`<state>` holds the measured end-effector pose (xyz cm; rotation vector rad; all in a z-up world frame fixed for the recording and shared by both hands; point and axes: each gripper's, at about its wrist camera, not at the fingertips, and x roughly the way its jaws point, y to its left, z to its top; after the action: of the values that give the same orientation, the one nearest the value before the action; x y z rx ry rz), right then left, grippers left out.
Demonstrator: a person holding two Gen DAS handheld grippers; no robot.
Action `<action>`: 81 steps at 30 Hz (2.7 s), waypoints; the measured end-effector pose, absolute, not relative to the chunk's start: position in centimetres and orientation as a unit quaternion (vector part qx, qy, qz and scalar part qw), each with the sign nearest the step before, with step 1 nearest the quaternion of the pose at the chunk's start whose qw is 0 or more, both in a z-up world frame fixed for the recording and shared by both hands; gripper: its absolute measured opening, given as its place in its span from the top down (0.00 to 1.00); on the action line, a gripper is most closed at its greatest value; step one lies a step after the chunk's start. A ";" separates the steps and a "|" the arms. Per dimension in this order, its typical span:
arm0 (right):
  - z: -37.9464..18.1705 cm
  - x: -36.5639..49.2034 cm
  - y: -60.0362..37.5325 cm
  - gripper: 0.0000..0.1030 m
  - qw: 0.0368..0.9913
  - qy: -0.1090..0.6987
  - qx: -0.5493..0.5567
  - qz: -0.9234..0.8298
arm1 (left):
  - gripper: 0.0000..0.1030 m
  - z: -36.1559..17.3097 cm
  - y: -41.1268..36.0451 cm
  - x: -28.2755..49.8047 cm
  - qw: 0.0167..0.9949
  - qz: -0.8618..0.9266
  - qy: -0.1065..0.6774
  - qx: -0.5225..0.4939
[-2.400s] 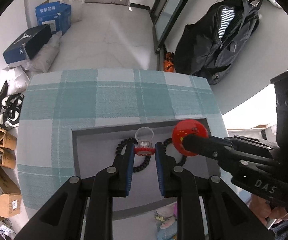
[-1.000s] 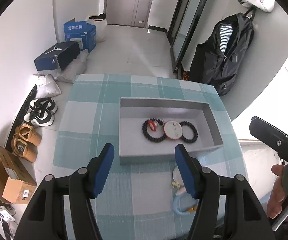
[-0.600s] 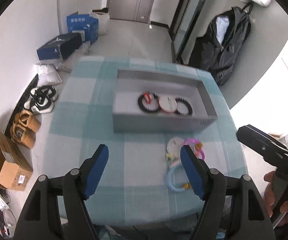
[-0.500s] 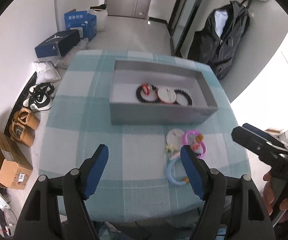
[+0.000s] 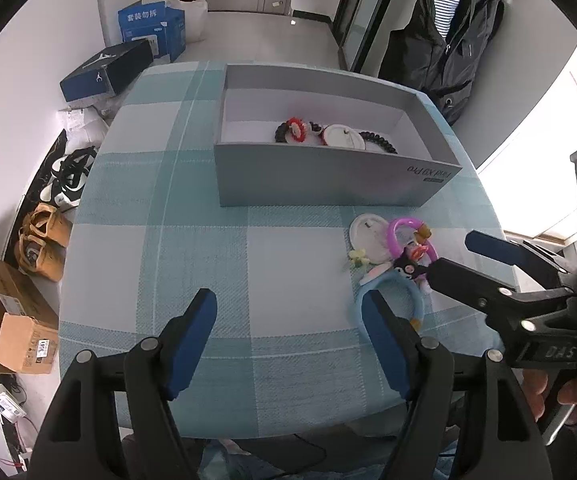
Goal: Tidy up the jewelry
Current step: 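Lower the right tool toward the pink ring on the table, then lift the pink ring with the right tool while the left tool grasps the light blue ring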
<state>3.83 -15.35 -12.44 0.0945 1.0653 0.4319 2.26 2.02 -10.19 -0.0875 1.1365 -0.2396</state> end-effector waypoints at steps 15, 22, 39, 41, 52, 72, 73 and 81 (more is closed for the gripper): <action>-13.7 4.4 -13.2 0.33 0.835 0.514 -0.014 0.196 | 0.31 -11.2 2.2 2.7 0.821 -0.122 0.555 -0.046; -13.8 4.7 -12.8 0.47 0.836 0.512 -0.023 0.195 | 0.31 -11.4 2.2 2.8 0.818 -0.124 0.560 -0.047; -12.7 4.7 -14.2 0.49 0.848 0.491 0.010 0.200 | 0.31 -10.9 2.4 3.1 0.817 -0.146 0.554 -0.056; -12.4 4.7 -14.5 0.49 0.850 0.488 0.017 0.200 | 0.31 -10.7 2.1 3.1 0.816 -0.157 0.554 -0.058; -10.0 4.2 -16.9 0.50 0.864 0.464 0.068 0.185 | 0.31 -11.6 -2.7 1.5 0.794 -0.210 0.570 -0.014; -7.9 4.4 -20.6 0.50 0.877 0.440 0.114 0.155 | 0.31 -13.3 -7.5 2.3 0.801 -0.126 0.581 0.068; -7.9 4.4 -20.6 0.50 0.877 0.441 0.115 0.155 | 0.31 -13.3 -7.5 2.2 0.802 -0.126 0.580 0.066; -7.8 4.4 -20.8 0.50 0.877 0.439 0.119 0.152 | 0.45 -12.5 -8.4 1.9 0.807 -0.148 0.566 0.083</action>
<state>4.40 -20.84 -7.78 0.2483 0.9164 0.3177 1.90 -8.39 -12.50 0.1772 1.2103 -0.3177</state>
